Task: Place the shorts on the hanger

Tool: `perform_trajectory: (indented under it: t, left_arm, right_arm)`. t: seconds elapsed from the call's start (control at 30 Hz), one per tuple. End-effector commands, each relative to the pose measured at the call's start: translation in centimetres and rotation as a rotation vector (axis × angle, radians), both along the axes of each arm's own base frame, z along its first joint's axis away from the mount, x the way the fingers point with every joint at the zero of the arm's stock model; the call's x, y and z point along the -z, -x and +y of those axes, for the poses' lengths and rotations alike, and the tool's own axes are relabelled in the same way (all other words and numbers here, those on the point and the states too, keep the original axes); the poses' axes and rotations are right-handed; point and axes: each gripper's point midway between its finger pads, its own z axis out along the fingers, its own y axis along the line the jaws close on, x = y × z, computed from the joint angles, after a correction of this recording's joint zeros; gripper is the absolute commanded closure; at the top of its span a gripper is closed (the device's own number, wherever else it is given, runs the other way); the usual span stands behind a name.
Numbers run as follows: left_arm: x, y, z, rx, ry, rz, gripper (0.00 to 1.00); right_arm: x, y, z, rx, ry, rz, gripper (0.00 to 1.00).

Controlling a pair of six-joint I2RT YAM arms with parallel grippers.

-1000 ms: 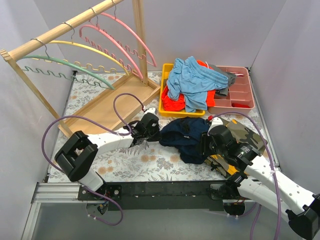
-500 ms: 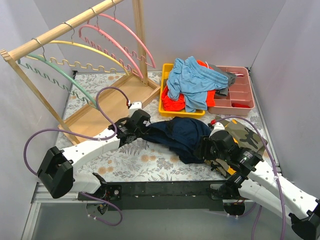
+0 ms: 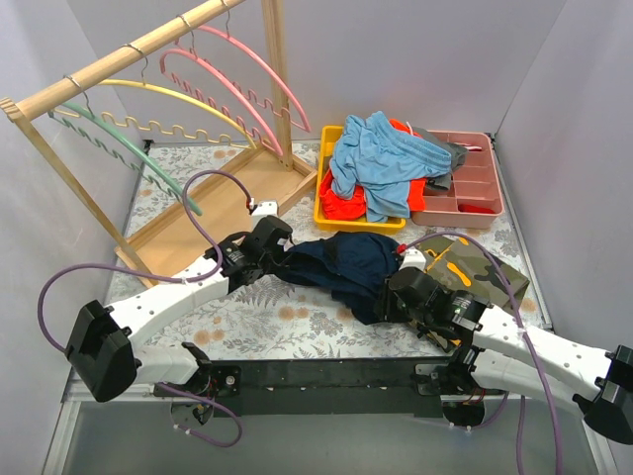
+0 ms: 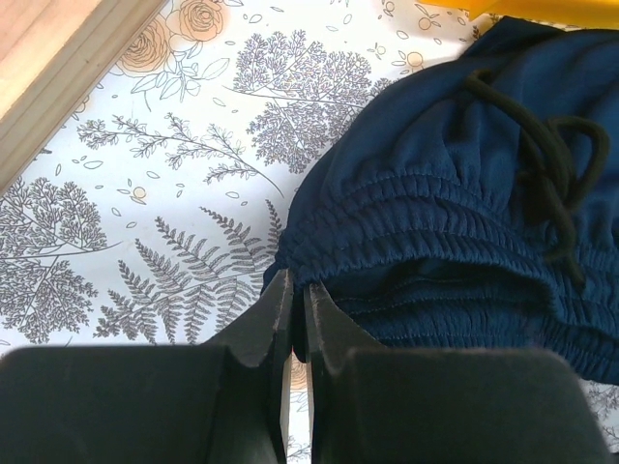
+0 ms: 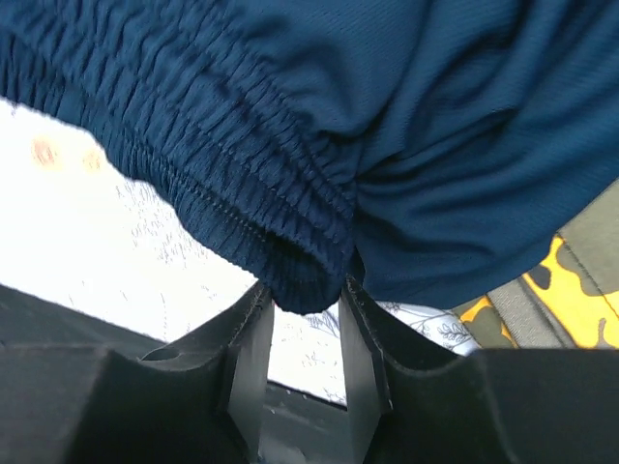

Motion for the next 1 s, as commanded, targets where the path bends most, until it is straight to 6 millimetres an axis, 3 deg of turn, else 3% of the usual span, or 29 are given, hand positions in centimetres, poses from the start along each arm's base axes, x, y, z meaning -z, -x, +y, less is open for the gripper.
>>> perform_trajectory:
  t: [0.0,0.1,0.2,0.37,0.7,0.97]
  left_arm:
    - [-3.3,-0.1,0.2,0.009,0.031,-0.060,1.00]
    - [-3.6,-0.1,0.5,0.015,0.024,-0.068,1.00]
    - [-3.7,-0.2,0.4,0.020,0.024,-0.069,1.00]
    - [-3.7,-0.2,0.1,0.028,0.028,-0.069,1.00]
    - [-3.8,-0.2,0.1,0.037,0.028,-0.072,1.00]
    - [-4.1,-0.1,0.2,0.041,0.025,-0.074,1.00]
  right_arm:
    - [-2.9,-2.1,0.9,0.082,-0.108,-0.112,0.57]
    - [-3.5,-1.6,1.2,0.051,-0.134,-0.108,0.50]
    - [-3.1,-1.4,0.1,0.084,-0.100,-0.097,0.46]
    - [-3.7,-1.5,0.2,0.123,-0.210,-0.129,0.42]
    - [-1.7,-2.3,0.0,0.215,-0.204,-0.109,0.53]
    - [-0.8,-2.5,-1.0,0.276,-0.228,-0.124,0.53]
